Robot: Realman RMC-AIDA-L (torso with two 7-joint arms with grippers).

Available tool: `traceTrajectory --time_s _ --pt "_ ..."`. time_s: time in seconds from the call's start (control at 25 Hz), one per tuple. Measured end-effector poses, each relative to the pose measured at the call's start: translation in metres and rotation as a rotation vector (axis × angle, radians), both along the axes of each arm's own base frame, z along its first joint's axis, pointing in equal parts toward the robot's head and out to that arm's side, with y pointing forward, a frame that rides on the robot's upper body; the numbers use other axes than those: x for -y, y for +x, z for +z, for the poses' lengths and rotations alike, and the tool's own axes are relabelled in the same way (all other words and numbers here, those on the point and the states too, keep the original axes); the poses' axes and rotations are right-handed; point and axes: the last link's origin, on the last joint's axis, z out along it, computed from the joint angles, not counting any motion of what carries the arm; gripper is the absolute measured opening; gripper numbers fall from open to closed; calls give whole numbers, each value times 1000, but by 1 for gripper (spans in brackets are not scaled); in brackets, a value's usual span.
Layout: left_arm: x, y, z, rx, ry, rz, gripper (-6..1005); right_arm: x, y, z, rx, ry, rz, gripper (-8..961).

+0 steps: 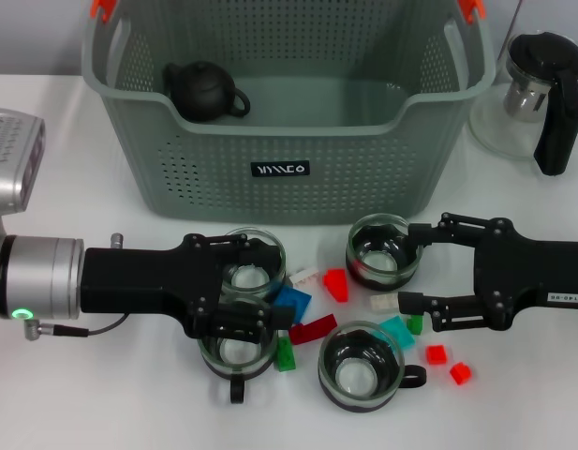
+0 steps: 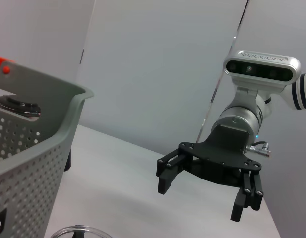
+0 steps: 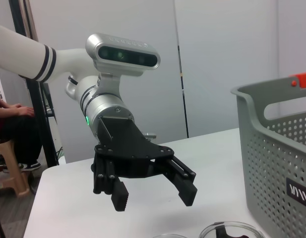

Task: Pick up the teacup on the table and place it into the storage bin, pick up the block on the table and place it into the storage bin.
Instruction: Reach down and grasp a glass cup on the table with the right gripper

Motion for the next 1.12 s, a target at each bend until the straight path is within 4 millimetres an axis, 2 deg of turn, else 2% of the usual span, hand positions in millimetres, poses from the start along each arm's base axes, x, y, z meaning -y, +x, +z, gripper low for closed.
traceTrajectory --time_s 0.32,0.52,0.76,0.92,1.0,1.04,1.12 --pt "2 -5 3 -10 10 11 875 -3 -2 3 5 -11 4 926" --pt "8 -17 12 -35 42 29 875 -6 -6 11 32 -68 6 926" --pt "10 -22 18 -26 74 51 876 -12 -14 23 128 -168 -36 926" --pt "10 -23 18 -26 77 56 876 -16 -27 23 219 -234 -18 926" --pt "9 -23 18 -27 79 59 876 -21 -44 20 293 -280 -1 927" --pt "9 -23 18 -27 80 61 876 -21 -44 20 293 -280 -1 927" --pt "9 -24 18 -25 85 64 876 -22 -56 18 330 -307 26 924"
